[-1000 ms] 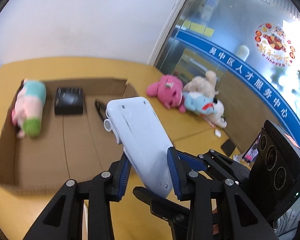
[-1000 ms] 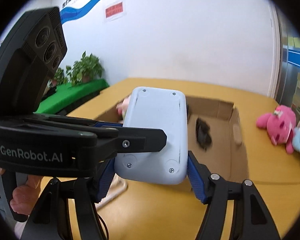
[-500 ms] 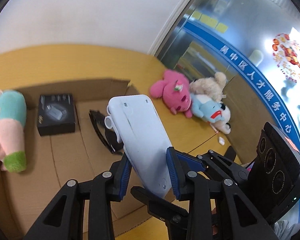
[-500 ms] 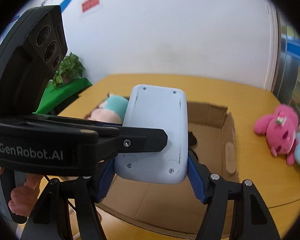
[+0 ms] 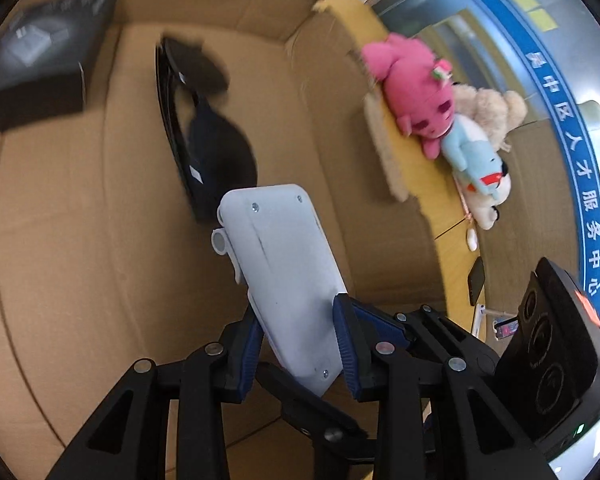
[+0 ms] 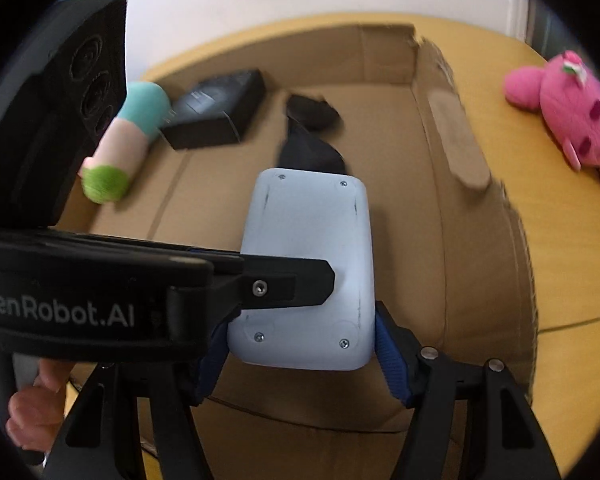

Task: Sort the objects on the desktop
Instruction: 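Lift the power bank and carry it over the cardboard box, then lower the power bank into the box and open the left gripper, then move the left gripper toward the clear phone case on the table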

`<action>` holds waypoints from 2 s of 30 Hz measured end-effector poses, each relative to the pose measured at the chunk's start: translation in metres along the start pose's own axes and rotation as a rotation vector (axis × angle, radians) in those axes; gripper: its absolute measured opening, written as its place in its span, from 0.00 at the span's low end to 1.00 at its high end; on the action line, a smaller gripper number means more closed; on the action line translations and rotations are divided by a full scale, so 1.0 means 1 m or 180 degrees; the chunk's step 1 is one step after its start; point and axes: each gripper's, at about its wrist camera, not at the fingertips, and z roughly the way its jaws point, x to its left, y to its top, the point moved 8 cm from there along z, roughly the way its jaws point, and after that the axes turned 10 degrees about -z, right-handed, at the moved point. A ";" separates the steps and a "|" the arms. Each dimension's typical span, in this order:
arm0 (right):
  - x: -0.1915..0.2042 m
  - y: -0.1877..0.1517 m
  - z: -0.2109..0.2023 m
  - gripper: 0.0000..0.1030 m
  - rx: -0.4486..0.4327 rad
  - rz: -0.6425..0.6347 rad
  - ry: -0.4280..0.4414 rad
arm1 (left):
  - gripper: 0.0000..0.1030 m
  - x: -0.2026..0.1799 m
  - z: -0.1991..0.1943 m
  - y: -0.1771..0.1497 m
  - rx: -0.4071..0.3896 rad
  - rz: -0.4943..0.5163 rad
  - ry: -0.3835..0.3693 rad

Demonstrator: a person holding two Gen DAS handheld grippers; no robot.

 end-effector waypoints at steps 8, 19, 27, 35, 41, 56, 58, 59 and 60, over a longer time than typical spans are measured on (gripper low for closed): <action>-0.003 -0.011 0.006 0.63 0.0091 0.0125 -0.0133 | 0.46 0.005 0.008 -0.005 0.0124 -0.0074 0.0182; 0.009 -0.015 -0.066 0.78 -0.0421 0.0036 -0.0269 | 0.58 -0.001 -0.125 -0.034 -0.1221 0.0367 0.0517; 0.036 -0.020 -0.134 0.81 -0.1017 -0.0224 -0.0655 | 1.00 0.007 -0.297 -0.133 -0.3402 0.0350 0.1232; 0.070 -0.023 -0.152 0.81 -0.1194 -0.0427 -0.0759 | 1.00 0.019 -0.296 -0.173 -0.3481 0.0390 0.1575; 0.074 -0.031 -0.155 0.81 -0.1178 -0.0425 -0.0777 | 1.00 0.016 -0.272 -0.177 -0.3332 0.0488 0.1546; 0.067 -0.038 -0.155 0.81 -0.1191 -0.0389 -0.0745 | 1.00 0.022 -0.256 -0.183 -0.3174 0.0509 0.1570; 0.068 -0.037 -0.152 0.81 -0.1164 -0.0416 -0.0728 | 1.00 0.028 -0.261 -0.185 -0.3199 0.0481 0.1592; 0.068 -0.036 -0.151 0.81 -0.1156 -0.0424 -0.0720 | 1.00 0.031 -0.262 -0.187 -0.3213 0.0451 0.1611; 0.069 -0.035 -0.150 0.81 -0.1149 -0.0429 -0.0707 | 1.00 0.035 -0.263 -0.189 -0.3213 0.0423 0.1622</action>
